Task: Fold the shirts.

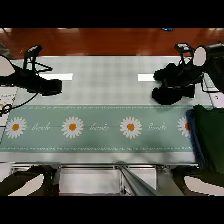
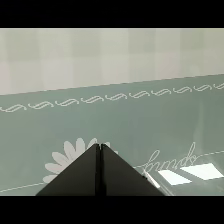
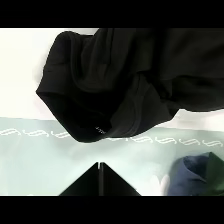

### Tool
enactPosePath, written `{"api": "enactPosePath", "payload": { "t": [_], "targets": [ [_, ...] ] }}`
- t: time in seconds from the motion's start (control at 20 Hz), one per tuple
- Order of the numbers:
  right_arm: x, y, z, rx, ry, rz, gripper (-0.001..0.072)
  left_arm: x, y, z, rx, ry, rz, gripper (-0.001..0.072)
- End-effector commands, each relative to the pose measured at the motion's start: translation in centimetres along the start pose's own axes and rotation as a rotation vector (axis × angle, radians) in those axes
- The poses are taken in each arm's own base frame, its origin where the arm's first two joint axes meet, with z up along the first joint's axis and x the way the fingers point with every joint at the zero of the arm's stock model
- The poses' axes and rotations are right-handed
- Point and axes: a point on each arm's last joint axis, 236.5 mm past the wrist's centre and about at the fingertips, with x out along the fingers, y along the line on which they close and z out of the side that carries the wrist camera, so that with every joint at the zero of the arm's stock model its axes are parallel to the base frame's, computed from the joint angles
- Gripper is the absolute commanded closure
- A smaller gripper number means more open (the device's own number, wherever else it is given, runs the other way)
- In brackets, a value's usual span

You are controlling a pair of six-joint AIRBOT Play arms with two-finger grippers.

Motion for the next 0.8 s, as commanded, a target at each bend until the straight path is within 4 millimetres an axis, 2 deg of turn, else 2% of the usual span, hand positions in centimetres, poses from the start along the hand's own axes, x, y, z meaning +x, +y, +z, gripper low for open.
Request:
{"api": "enactPosePath", "payload": {
  "t": [0.0, 0.65, 0.75],
  "targets": [
    [0.0, 0.0, 0.0, 0.0, 0.0, 0.0, 0.0688, 0.0, 0.0, 0.0, 0.001, 0.0, 0.0, 0.0687],
    [0.0, 0.1, 0.4, 0.0, -0.016, 0.002, 0.0688, 0.0, 0.0, 0.1, 0.001, -0.005, 0.0, 0.0687],
    [0.0, 0.1, 0.8, 0.0, -0.031, 0.004, 0.0688, -0.1, 0.0, 2.1, 0.001, -0.088, 0.0, 0.0687]
  ]
}}
